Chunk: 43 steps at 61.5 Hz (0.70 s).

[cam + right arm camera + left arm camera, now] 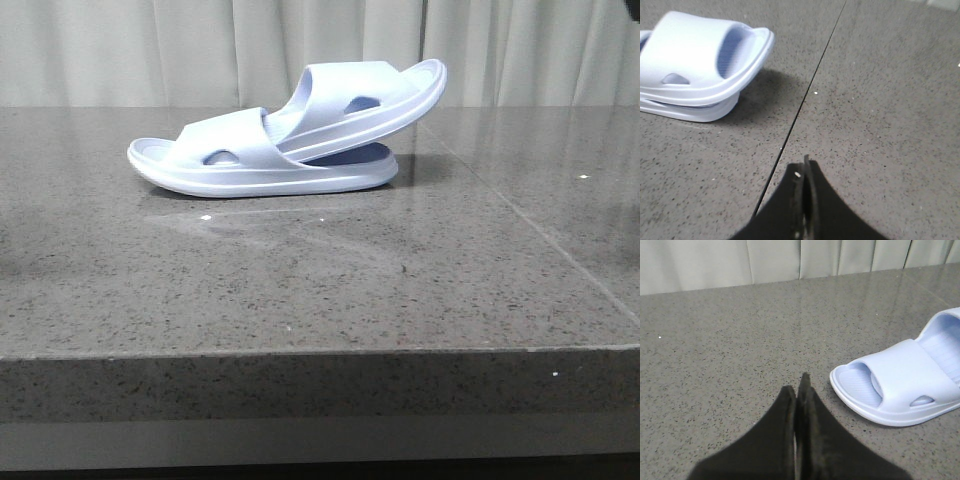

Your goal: Insert blue slippers together front up

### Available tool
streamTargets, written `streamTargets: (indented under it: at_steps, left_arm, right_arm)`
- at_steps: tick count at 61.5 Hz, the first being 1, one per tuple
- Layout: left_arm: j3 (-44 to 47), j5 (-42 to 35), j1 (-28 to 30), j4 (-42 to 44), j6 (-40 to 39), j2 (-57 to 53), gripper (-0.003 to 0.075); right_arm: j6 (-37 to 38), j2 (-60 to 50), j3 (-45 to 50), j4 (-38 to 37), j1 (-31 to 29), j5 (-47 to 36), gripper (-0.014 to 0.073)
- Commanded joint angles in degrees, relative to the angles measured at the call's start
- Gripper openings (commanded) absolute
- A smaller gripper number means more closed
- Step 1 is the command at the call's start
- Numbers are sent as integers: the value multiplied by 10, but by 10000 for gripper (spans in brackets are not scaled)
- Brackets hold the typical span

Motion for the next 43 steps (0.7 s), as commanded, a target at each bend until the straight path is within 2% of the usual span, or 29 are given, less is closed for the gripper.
streamTargets:
  at_steps: [1, 14, 21, 43]
  left_arm:
    - [24, -76, -23, -2, 0, -51, -20]
    - [116, -152, -50, -5, 0, -182, -20]
    - [147, -131, -51, -5, 0, -242, -20]
    - [170, -97, -51, -7, 0, -321, -20]
  right_arm:
    - [-4, -61, 27, -1, 10, -78, -60]
    - [-4, -188, 144, -1, 21, -134, -60]
    - [-4, -259, 192, -1, 21, -169, -60]
    - [-4, -391, 265, 23, 21, -167, -60]
